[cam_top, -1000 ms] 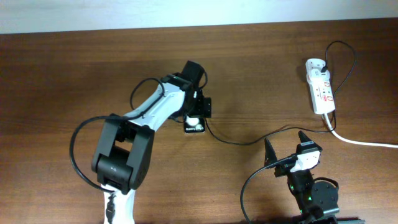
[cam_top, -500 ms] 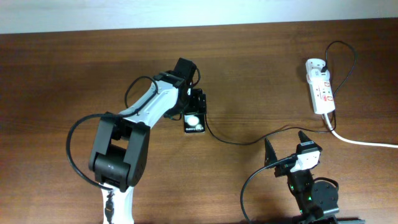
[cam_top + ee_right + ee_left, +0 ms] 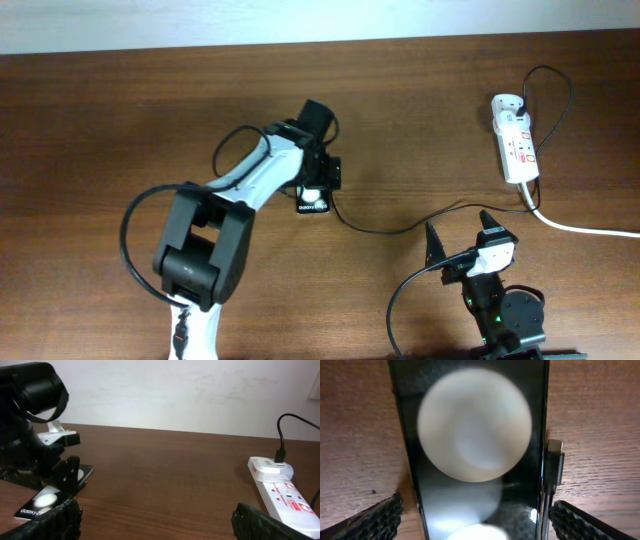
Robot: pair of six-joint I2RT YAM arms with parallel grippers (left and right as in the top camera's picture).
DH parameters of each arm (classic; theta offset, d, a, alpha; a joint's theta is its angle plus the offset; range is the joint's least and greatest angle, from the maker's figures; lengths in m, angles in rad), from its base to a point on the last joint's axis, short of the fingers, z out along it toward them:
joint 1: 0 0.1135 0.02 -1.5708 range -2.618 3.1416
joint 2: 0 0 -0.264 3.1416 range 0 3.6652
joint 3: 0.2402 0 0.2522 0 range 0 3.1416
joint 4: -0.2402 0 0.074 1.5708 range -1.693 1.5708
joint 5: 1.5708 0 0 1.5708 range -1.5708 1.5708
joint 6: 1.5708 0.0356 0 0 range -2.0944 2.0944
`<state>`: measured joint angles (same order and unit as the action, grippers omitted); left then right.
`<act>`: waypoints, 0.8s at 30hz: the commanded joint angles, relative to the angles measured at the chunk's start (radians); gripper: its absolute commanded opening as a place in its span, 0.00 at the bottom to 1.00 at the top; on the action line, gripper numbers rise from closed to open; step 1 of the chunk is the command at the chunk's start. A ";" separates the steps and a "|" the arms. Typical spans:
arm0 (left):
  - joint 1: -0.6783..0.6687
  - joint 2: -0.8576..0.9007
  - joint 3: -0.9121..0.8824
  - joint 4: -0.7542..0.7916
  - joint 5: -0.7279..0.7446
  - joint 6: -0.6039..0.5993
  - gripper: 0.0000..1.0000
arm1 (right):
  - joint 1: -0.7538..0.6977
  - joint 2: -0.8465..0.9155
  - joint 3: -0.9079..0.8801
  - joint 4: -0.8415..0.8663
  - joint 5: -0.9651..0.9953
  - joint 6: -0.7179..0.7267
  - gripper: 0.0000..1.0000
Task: Plug charger to phone and switch on socket
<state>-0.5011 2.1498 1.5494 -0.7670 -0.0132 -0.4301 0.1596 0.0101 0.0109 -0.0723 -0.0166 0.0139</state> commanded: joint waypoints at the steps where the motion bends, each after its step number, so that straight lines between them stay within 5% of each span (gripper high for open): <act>1: -0.034 0.050 -0.010 -0.012 -0.063 -0.029 0.99 | -0.003 -0.006 -0.005 -0.003 -0.006 -0.006 0.99; 13: -0.034 0.098 -0.011 -0.013 -0.062 -0.029 1.00 | -0.003 -0.006 -0.005 -0.003 -0.006 -0.006 0.99; 24: -0.019 0.146 -0.011 -0.042 -0.073 -0.028 0.80 | -0.003 -0.006 -0.005 -0.003 -0.006 -0.006 0.99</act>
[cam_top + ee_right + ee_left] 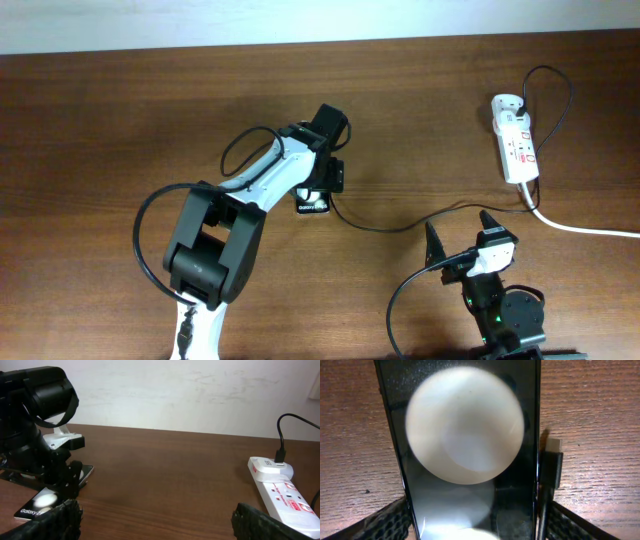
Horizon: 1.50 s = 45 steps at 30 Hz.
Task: Plug charger to phone and switch on socket
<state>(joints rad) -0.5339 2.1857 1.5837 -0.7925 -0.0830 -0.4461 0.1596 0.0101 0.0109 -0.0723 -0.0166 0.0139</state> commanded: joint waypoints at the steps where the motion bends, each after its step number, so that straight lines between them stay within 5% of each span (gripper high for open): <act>1: 0.014 0.111 -0.045 -0.020 -0.010 -0.012 0.78 | -0.003 -0.006 -0.005 -0.003 -0.006 -0.006 0.99; 11: 0.063 0.093 0.045 -0.109 -0.020 -0.012 0.54 | -0.003 -0.006 -0.005 -0.003 -0.006 -0.006 0.99; 24: 0.238 0.069 0.318 -0.213 -0.019 -0.008 0.57 | -0.003 -0.006 -0.005 -0.003 -0.006 -0.006 0.99; 36: 0.345 0.069 0.320 -0.011 -0.019 -0.001 0.61 | -0.003 -0.006 -0.005 -0.003 -0.006 -0.006 0.99; 37: 0.345 0.069 0.320 -0.011 -0.019 -0.001 0.64 | -0.003 -0.006 -0.005 -0.003 -0.006 -0.006 0.99; 38: 0.345 0.069 0.320 -0.012 -0.016 -0.001 0.87 | -0.003 -0.006 -0.005 -0.003 -0.006 -0.006 0.99; 39: 0.340 0.069 0.320 -0.012 0.005 0.013 1.00 | -0.003 -0.006 -0.005 -0.003 -0.006 -0.006 0.99; 45: 0.259 0.084 0.319 -0.014 0.037 0.069 0.99 | -0.003 -0.006 -0.005 -0.003 -0.006 -0.006 0.99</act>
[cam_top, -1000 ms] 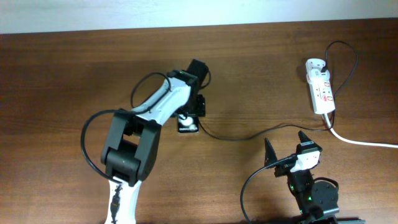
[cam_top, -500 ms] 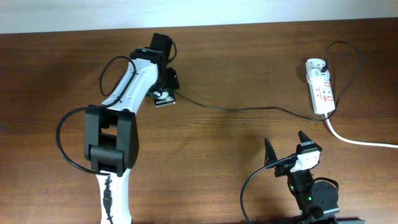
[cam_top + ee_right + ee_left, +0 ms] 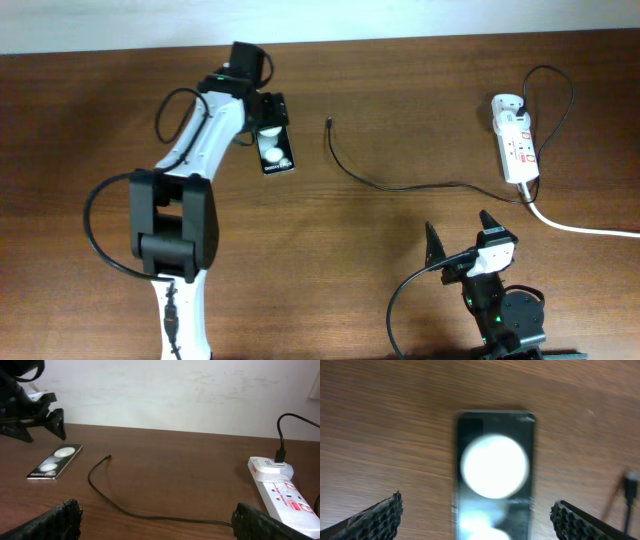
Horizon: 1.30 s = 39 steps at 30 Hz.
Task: Plug charger to phone and switch on socket
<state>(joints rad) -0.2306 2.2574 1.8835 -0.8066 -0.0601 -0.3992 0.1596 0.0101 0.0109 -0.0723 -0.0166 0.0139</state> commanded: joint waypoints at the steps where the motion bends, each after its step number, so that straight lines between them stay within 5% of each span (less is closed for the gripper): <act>1: -0.057 0.019 0.019 0.000 0.007 0.011 1.00 | -0.003 -0.006 -0.005 -0.003 -0.006 -0.006 0.99; 13: -0.080 0.097 0.019 -0.013 -0.095 -0.041 0.99 | -0.003 -0.006 -0.005 -0.003 -0.006 -0.006 0.99; 25: -0.064 0.182 0.019 -0.065 -0.029 -0.139 1.00 | -0.003 -0.006 -0.005 -0.003 -0.006 -0.006 0.99; 39: -0.038 0.236 0.017 -0.083 0.016 -0.101 0.77 | -0.003 -0.006 -0.005 -0.003 -0.006 -0.006 0.99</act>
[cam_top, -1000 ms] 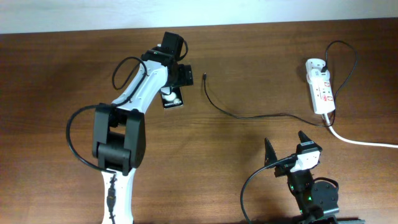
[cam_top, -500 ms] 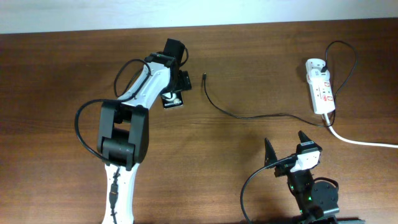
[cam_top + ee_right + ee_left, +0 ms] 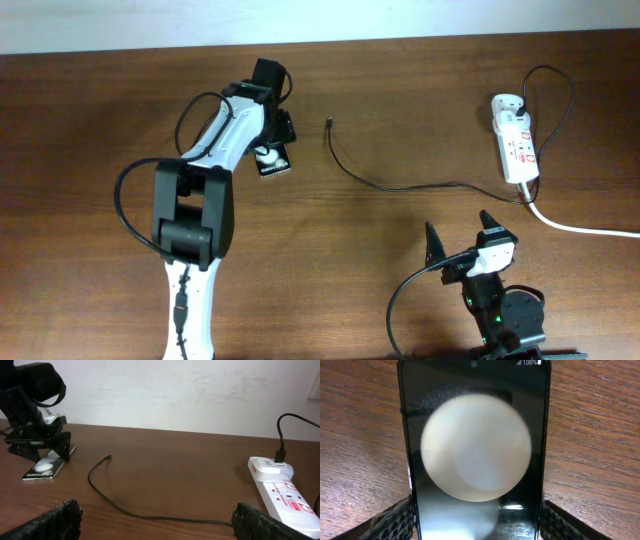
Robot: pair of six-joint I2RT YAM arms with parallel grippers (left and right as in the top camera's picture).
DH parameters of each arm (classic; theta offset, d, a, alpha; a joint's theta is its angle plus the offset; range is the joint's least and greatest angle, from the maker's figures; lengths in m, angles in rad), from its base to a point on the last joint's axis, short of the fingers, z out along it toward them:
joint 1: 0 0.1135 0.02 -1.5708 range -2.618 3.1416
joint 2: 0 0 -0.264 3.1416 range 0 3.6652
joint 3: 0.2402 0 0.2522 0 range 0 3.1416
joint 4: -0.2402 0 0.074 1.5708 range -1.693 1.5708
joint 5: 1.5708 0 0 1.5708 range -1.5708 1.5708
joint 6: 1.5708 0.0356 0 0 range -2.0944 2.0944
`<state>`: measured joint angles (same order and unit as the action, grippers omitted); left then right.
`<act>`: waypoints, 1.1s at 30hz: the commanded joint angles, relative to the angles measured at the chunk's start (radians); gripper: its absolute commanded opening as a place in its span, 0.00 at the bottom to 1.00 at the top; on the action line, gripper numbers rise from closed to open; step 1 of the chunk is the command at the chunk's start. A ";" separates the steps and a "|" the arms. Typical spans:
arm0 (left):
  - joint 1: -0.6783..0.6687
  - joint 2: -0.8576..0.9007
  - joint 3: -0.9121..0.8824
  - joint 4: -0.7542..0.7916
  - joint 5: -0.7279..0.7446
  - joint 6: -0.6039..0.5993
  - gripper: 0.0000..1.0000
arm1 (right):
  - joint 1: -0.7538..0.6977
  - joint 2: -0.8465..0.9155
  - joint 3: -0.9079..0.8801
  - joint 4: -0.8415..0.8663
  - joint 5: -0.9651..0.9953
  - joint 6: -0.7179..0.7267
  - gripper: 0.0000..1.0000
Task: Plug charger to phone and switch on socket
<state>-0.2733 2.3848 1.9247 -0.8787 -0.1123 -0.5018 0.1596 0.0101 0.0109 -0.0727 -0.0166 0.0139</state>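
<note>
The black phone [image 3: 275, 166] lies face up at the table's back left; its screen [image 3: 475, 450] fills the left wrist view and it shows small in the right wrist view as the phone [image 3: 42, 467]. My left gripper [image 3: 272, 140] is down on it, fingers [image 3: 390, 522] pressed against both long edges. The black charger cable [image 3: 400, 187] lies loose, its free end [image 3: 328, 124] to the right of the phone and apart from it. The white power strip [image 3: 515, 145] lies at the far right. My right gripper [image 3: 462, 243] stands open near the front edge.
The cable's other end sits in a plug [image 3: 280, 455] on the power strip [image 3: 280, 487]. A thick white cord [image 3: 590, 228] runs off the right edge. A pale wall [image 3: 175, 390] closes the far side of the table.
My left gripper, open above the phone before, is now down on it with its fingers against the phone's sides. Phone, cable and right arm are about where they were.
My left gripper stood open astride the phone at mid-table, the cable's connector beside its right edge. Then the fingers were shut on the phone. Later the phone lay farther back and left, cable end apart, gripper open above. Now it grips the phone again.
</note>
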 commanded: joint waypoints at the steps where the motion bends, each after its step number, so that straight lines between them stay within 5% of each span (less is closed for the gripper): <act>1: 0.005 0.110 -0.024 -0.016 0.067 0.002 0.75 | -0.003 -0.006 -0.005 -0.002 -0.006 -0.006 0.99; 10: 0.005 0.110 -0.024 -0.040 0.068 -0.021 0.57 | -0.003 -0.006 -0.005 -0.002 -0.006 -0.006 0.99; 15: -0.001 0.108 0.009 -0.110 0.067 -0.021 0.32 | -0.003 -0.006 -0.005 -0.002 -0.006 -0.006 0.99; 20: -0.074 0.053 0.115 -0.201 0.064 -0.021 0.18 | -0.003 -0.006 -0.005 -0.002 -0.006 -0.006 0.99; 33: -0.193 -0.067 0.115 -0.411 0.128 -0.055 0.00 | -0.003 -0.006 -0.005 -0.002 -0.006 -0.006 0.99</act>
<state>-0.4637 2.3672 2.0274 -1.2778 -0.0437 -0.5362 0.1596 0.0101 0.0109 -0.0723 -0.0166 0.0139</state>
